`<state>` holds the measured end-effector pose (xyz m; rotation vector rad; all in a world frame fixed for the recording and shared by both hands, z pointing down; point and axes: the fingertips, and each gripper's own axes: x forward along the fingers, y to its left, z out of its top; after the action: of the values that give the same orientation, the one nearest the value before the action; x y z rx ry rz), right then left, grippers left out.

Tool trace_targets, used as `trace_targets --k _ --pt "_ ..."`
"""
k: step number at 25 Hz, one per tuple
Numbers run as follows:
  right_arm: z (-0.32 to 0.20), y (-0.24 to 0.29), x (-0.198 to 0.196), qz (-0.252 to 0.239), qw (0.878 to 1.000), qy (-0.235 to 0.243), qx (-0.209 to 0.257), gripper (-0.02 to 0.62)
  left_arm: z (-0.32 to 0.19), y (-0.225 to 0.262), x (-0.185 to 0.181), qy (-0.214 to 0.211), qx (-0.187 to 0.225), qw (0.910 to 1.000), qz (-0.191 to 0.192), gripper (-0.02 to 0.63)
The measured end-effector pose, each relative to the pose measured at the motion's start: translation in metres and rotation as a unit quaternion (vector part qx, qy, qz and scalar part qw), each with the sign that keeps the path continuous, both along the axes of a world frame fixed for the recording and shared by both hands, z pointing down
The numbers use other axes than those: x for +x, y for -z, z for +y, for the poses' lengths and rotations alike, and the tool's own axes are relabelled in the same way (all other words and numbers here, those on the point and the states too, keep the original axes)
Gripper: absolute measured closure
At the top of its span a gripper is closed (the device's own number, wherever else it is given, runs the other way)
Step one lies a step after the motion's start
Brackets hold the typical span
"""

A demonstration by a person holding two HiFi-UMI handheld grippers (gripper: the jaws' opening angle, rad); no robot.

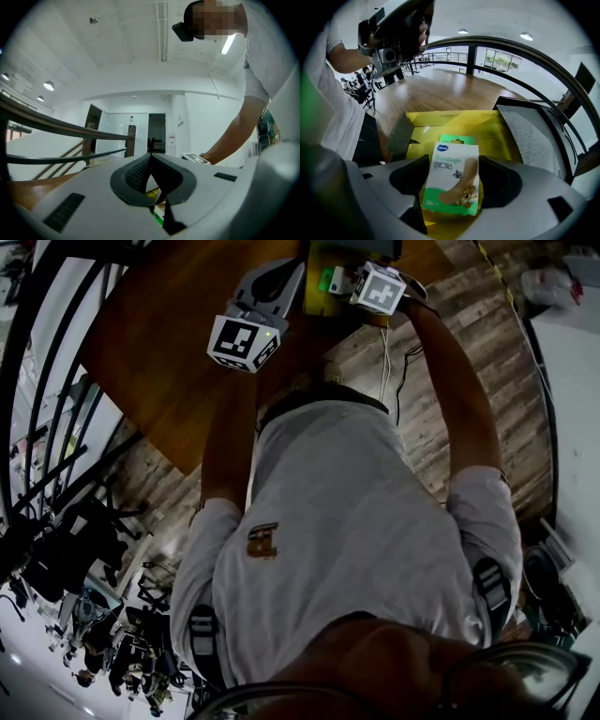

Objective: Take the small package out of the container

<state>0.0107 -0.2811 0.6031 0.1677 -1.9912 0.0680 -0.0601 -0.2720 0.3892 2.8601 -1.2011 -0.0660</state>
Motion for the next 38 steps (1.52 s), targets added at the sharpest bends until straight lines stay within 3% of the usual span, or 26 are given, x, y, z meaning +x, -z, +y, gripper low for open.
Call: trace_targets --k 8,15,20,32,38 --pt "-0.003 0.004 0.0 0.016 1.0 0.009 -0.011 0.293 -0.002 -0.002 0.0 0.004 -0.004 1.0 -0.002 0.588" --pt "-0.001 -0.009 -0.006 -0.022 0.999 0.011 -0.033 0.295 -0.004 -0.007 0.003 0.002 -0.006 1.0 -0.003 0.588" --pt "-0.003 0.003 0.0 -0.024 1.0 -0.004 -0.008 0.295 -0.003 -0.004 0.006 -0.003 -0.005 1.0 -0.004 0.588" --pt "-0.006 0.045 0.0 -0.128 0.99 -0.058 0.028 0.295 0.003 -0.004 0.015 -0.02 -0.002 0.9998 -0.003 0.588" --pt "-0.004 0.09 0.003 -0.218 0.968 -0.107 0.068 0.295 0.009 -0.002 0.022 -0.028 0.001 0.9996 -0.001 0.588"
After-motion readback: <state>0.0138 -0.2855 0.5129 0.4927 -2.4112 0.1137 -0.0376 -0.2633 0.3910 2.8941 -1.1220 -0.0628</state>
